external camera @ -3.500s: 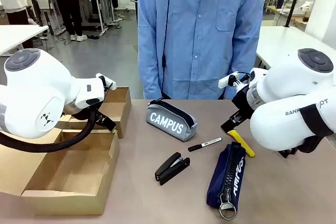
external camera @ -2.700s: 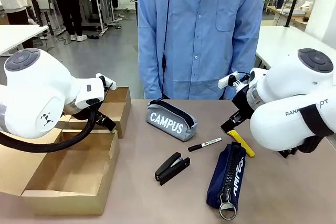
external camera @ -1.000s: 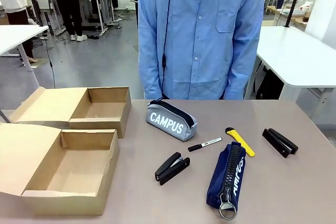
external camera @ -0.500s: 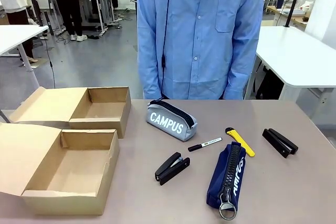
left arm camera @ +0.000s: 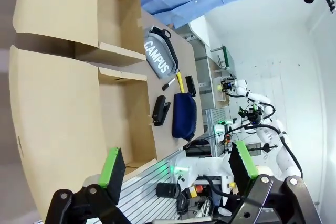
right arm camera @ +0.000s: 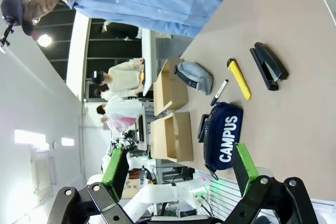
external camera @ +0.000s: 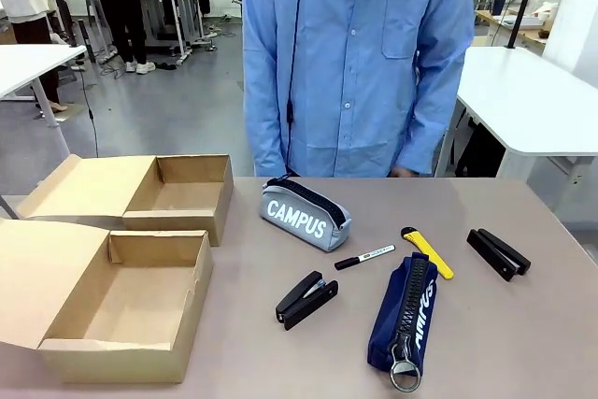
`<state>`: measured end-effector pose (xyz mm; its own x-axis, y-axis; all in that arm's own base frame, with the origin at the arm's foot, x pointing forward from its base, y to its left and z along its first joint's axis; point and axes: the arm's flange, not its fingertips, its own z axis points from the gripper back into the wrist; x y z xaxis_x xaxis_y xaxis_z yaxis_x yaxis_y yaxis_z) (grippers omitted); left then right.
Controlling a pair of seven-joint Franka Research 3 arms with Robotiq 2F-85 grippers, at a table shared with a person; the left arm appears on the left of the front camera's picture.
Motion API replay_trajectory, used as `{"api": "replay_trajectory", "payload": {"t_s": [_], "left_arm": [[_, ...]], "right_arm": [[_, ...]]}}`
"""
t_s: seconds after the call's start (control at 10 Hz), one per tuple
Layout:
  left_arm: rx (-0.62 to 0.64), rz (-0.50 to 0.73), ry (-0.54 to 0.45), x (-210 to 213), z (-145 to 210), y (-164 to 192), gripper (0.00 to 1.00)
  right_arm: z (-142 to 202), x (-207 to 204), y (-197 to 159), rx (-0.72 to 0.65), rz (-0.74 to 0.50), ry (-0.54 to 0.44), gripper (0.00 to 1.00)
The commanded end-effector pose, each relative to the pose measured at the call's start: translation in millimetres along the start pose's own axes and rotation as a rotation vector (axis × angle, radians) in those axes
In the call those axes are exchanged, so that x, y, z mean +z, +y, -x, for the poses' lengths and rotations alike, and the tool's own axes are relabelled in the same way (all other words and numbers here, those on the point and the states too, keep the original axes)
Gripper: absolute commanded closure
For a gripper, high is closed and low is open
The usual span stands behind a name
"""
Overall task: Place items inside the box.
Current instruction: Pick up a Pencil pouch or Stapler and place it inside the Mailer Box closest to the robot.
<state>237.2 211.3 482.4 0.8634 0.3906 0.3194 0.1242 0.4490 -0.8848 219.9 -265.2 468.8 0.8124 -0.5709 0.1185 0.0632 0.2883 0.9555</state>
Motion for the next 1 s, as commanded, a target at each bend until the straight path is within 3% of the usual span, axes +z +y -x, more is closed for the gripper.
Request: {"api": "replay_trajectory", "payload": {"t_s": [0.0,0.2,0.3,0.4,0.5,0.7,0.9], "left_arm": [[-0.02,0.023,-0.007,0,-3,-1,0.0],[-0.02,0.023,-0.007,0,-3,-1,0.0],[-0.02,0.023,-0.007,0,-3,-1,0.0],[-0.02,0.023,-0.007,0,-3,-1,0.0],[-0.02,0.023,-0.007,0,-3,-1,0.0],[-0.02,0.023,-0.007,0,-3,-1,0.0],[-0.02,0.023,-0.007,0,-3,-1,0.0]], "right_arm": [[-1,-1,1,0.0,-0.002,0.002,0.0],[50,-63,54,0.109,0.169,0.226,0.0],[75,-87,71,0.178,0.294,0.266,0.0],[73,-78,71,0.203,0.323,0.219,0.0],[41,-24,52,0.081,0.199,0.129,0.0],[35,68,22,0.143,0.038,0.09,0.0],[53,141,-18,0.025,0.09,-0.106,0.0]]}}
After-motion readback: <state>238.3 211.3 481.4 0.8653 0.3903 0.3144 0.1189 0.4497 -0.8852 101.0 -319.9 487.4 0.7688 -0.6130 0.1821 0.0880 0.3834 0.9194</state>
